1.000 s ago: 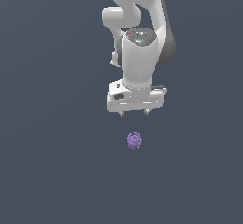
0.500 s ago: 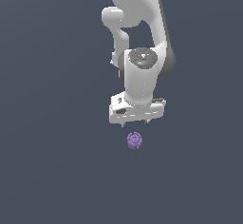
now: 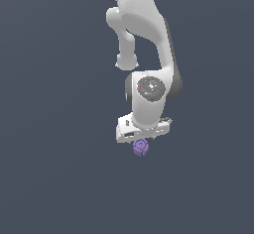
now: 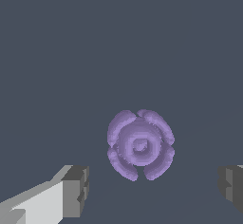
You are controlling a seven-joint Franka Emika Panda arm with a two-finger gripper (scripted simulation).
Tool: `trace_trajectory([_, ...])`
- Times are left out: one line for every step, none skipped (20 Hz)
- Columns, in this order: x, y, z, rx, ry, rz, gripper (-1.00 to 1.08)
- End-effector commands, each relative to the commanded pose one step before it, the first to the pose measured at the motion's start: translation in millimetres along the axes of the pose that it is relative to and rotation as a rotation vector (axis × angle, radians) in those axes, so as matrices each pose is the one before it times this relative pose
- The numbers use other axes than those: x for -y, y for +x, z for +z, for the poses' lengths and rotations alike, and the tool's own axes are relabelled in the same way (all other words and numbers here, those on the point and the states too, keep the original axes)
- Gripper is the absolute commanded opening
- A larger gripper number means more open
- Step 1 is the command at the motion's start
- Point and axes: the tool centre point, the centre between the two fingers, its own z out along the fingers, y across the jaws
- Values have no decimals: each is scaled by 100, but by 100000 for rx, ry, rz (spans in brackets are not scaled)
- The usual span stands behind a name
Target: Pick up the object and move it to a goal position.
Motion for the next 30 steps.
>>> trace_trajectory([-8,307,833,611,-40,-1031,100])
trace_trajectory([2,71,245,196,-3,-276,100])
trace_trajectory([1,58,201,160,-2,-225,100])
trace_trajectory([-3,43,153,120,-1,-169,100])
trace_trajectory([1,32,112,90,-1,-126,100])
trace_trajectory([4,20,69,57,0,-80,100])
trace_trajectory([-17,2,10,0,0,0,100])
trace_trajectory([21,-69,-63,14,20,136,100])
trace_trajectory([-1,0,42,0,0,0,100])
trace_trajectory([-3,-1,124,0,0,0,100])
trace_trajectory([-5,-2,206,0,0,0,100])
trace_trajectory([-6,-4,288,0,0,0,100])
trace_trajectory([-8,-6,369,0,0,0,100])
trace_trajectory([39,-2,449,2,-10,-68,100])
trace_trajectory([-11,-13,527,0,0,0,100])
trace_trajectory([-12,-17,602,0,0,0,100])
trace_trajectory([36,-13,629,1,-9,-68,100])
trace_trajectory([-11,-16,545,0,0,0,100])
trace_trajectory([-9,-10,455,0,0,0,100])
trace_trajectory([-8,-2,365,0,0,0,100])
trace_trajectory([-7,7,276,0,0,0,100])
trace_trajectory([-6,18,186,0,0,0,100])
trace_trajectory([-5,30,96,0,0,0,100])
trace_trajectory([-4,41,7,0,0,0,100])
trace_trajectory([-3,41,-58,0,0,0,100])
trace_trajectory([-1,14,-28,0,0,0,100])
trace_trajectory([0,0,0,0,0,0,-100])
trace_trajectory([0,0,0,0,0,0,-100])
trace_trajectory([0,0,0,0,0,0,-100])
trace_trajectory([0,0,0,0,0,0,-100])
